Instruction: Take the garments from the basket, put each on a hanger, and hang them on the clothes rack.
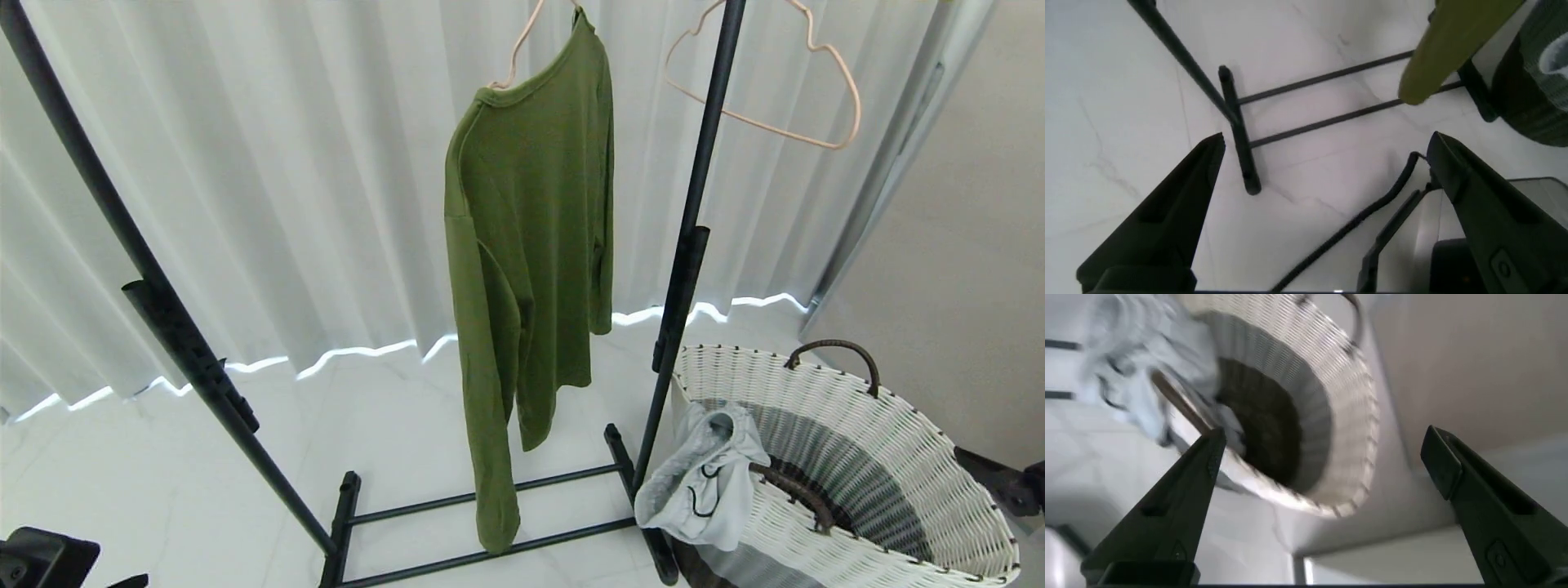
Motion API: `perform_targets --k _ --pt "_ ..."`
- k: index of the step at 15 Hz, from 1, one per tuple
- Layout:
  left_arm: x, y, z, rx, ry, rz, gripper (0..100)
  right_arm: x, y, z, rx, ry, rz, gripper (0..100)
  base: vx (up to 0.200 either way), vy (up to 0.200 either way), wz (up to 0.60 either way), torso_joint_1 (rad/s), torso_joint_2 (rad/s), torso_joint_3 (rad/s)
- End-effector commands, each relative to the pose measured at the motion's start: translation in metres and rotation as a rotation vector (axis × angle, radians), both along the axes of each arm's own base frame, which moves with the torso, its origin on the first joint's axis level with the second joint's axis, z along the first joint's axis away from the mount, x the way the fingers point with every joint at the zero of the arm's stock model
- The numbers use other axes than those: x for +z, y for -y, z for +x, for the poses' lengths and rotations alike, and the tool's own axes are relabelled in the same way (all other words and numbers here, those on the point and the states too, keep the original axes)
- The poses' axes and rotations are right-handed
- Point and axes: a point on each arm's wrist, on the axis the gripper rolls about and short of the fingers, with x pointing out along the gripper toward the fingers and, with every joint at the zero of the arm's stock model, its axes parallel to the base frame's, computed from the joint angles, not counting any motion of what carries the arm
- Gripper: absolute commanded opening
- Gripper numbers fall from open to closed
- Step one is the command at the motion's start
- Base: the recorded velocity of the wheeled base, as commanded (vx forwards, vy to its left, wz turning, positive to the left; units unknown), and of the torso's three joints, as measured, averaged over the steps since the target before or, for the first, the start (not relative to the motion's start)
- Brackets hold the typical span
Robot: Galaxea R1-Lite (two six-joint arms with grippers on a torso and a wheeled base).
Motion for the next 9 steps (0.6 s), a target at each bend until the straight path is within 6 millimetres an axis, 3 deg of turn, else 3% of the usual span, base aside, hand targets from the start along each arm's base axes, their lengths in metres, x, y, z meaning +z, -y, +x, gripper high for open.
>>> perform_targets --k 1,3,5,6,9 --pt "0.001 0.0 0.0 -0.02 0.016 0.03 100 -0.014 -0.007 0.023 0.049 -0.065 0.008 100 0.2 0.0 0.0 0.002 0.0 0.007" --pt "0.003 0.0 -0.003 -0.052 0.046 0.079 100 -0.026 -0.015 0.049 0.074 -0.095 0.01 100 0.2 0.0 0.0 0.002 0.0 -0.005" --pt "0.004 0.0 -0.006 -0.091 0.081 0.137 100 -0.042 -0.027 0.071 0.111 -0.149 0.004 100 0.0 0.0 0.0 0.0 0.0 0.0" --pt "0.004 0.0 -0.006 -0.093 0.083 0.141 100 -0.043 -0.029 0.073 0.116 -0.153 0.003 100 0.0 0.0 0.0 0.0 0.0 0.0" --pt "0.005 -0.001 -0.008 -0.102 0.101 0.158 100 -0.076 -0.073 0.092 0.256 -0.262 -0.016 100 0.0 0.0 0.0 0.0 0.0 0.0"
